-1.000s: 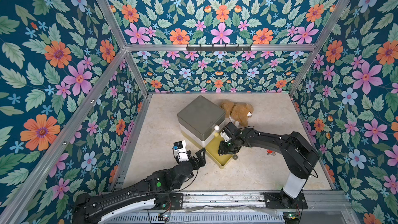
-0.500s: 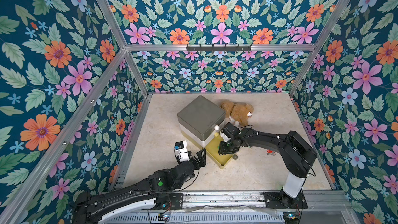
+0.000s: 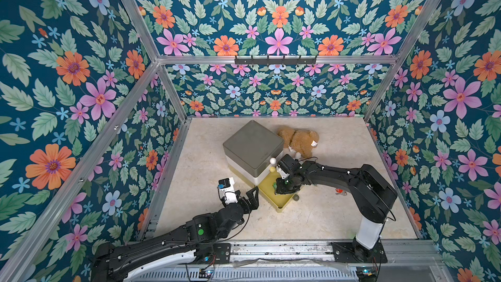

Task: Take the keys out of the drawer
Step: Pick up the key from the drawer.

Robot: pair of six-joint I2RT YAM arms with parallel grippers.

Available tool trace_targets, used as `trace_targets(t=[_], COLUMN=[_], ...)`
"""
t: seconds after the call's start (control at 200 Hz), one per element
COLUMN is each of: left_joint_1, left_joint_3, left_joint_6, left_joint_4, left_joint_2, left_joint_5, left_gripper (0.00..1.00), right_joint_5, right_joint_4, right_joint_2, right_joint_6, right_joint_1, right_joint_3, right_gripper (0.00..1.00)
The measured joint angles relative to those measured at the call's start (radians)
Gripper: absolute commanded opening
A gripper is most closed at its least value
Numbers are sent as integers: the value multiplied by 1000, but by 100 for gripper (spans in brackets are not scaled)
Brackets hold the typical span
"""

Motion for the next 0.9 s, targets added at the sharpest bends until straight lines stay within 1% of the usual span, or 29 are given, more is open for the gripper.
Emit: trace_targets(t=[0.08, 0.17, 0.325, 0.67, 0.9], left_joint_1=[0, 0, 0, 0, 0], left_joint_3=[0, 0, 0, 0, 13], left_joint_6=[-3, -3, -6, -10, -5], left_joint_4=[0, 0, 0, 2, 10], left_joint_2=[0, 0, 0, 19, 46], left_joint_5=[0, 0, 0, 1, 10], left_gripper=[99, 99, 99, 99, 99], right_joint_5=[5, 16, 34, 93, 119], right_joint_4=[-5, -7, -13, -34, -52], right_joint_2=[0, 0, -11, -115, -156], right_joint_6=[0, 0, 0, 5, 15], right_joint_1=[0, 0, 0, 0, 0], right_joint_3=[1, 1, 0, -7, -7], right_gripper=[16, 7, 0, 0, 0])
